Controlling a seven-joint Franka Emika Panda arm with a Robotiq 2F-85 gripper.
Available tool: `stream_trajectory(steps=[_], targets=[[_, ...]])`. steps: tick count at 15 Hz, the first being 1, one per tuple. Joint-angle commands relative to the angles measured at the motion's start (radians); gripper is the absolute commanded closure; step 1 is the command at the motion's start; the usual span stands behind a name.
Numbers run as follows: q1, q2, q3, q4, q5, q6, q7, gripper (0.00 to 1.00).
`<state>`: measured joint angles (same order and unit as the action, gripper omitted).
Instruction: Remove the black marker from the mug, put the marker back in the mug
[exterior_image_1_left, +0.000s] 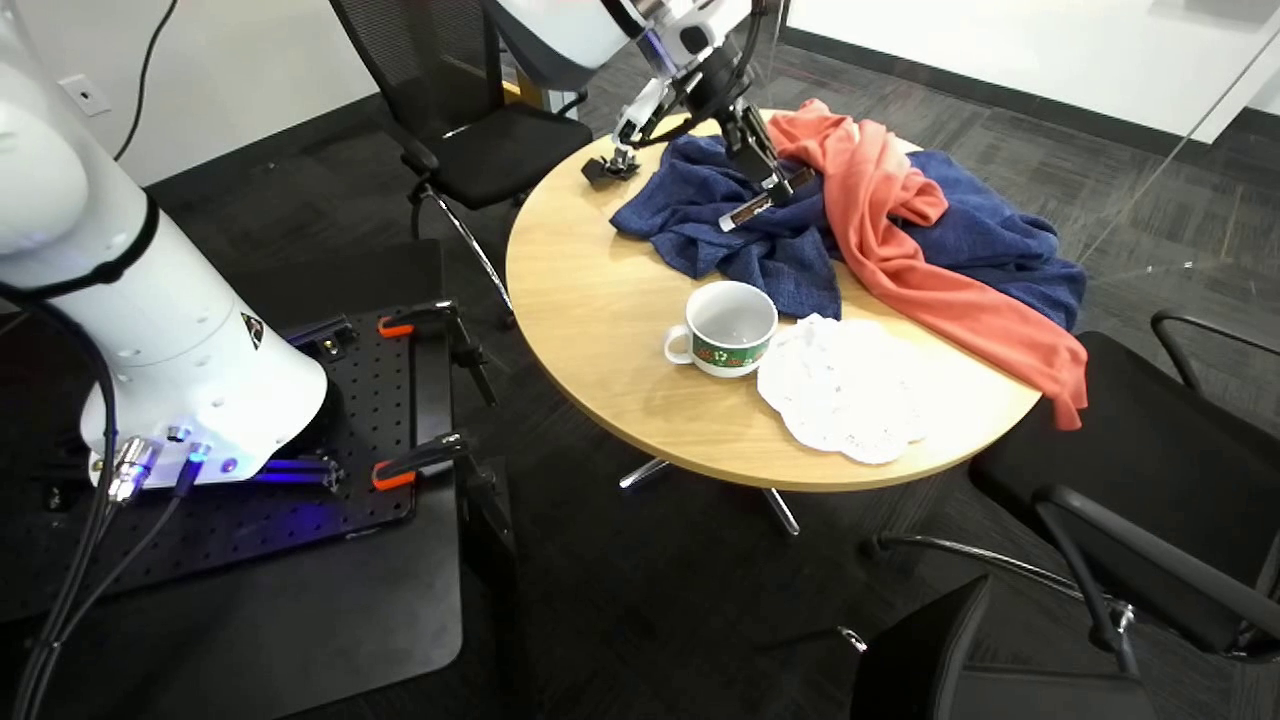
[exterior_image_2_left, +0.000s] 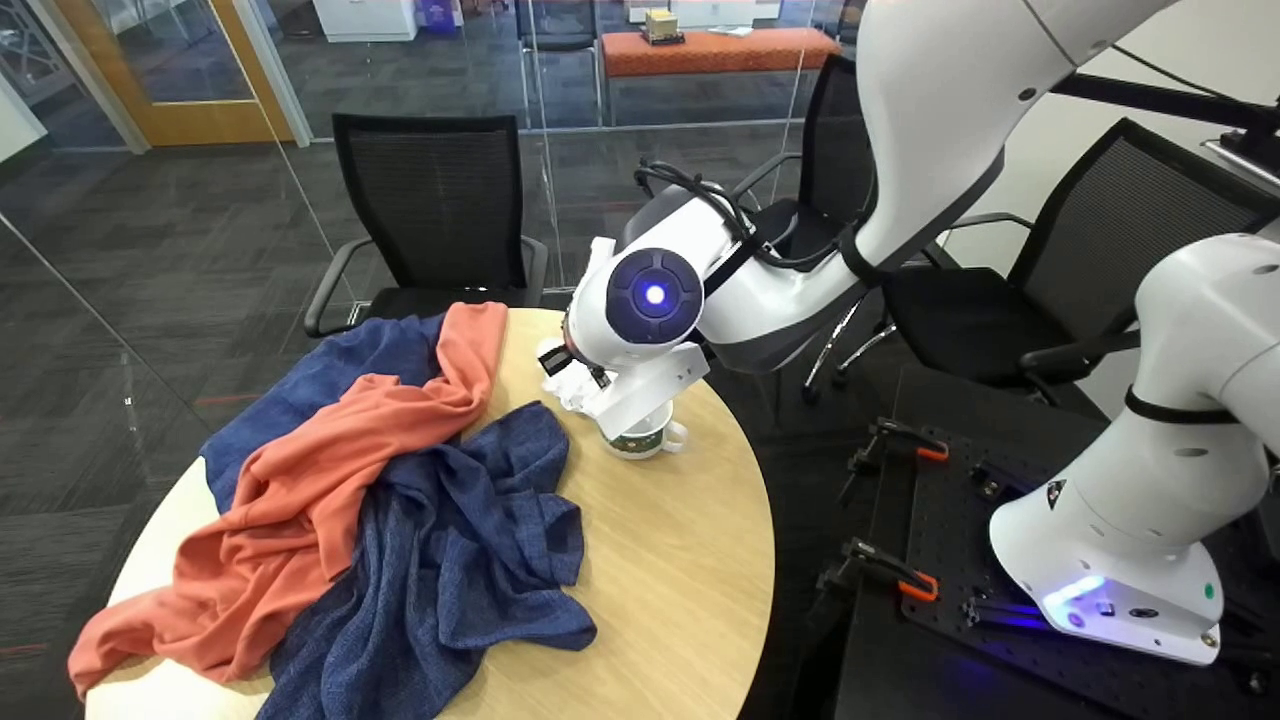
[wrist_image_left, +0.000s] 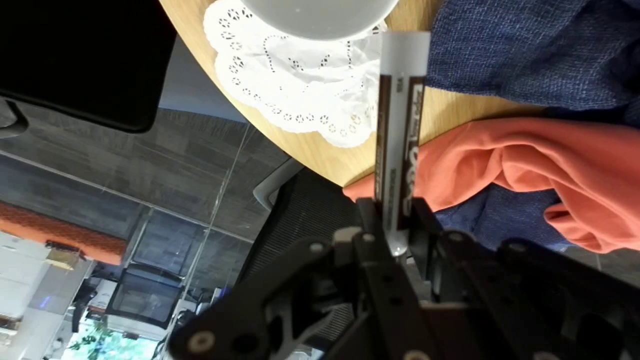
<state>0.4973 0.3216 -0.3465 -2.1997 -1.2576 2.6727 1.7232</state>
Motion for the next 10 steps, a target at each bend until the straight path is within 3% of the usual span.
stream_trajectory(steps=[1, 4, 5, 10], targets=[[0.029, 0.029, -0.013, 0.034, -0.049, -0.077, 0.108, 0.95], [0.042, 0.050, -0.013, 0.049, -0.075, -0.134, 0.185, 0.95], [-0.093, 0.040, 0.136, 0.058, -0.123, -0.196, 0.223, 0.95], [-0.200, 0.065, 0.295, 0.072, -0.192, -0.386, 0.377, 0.95]])
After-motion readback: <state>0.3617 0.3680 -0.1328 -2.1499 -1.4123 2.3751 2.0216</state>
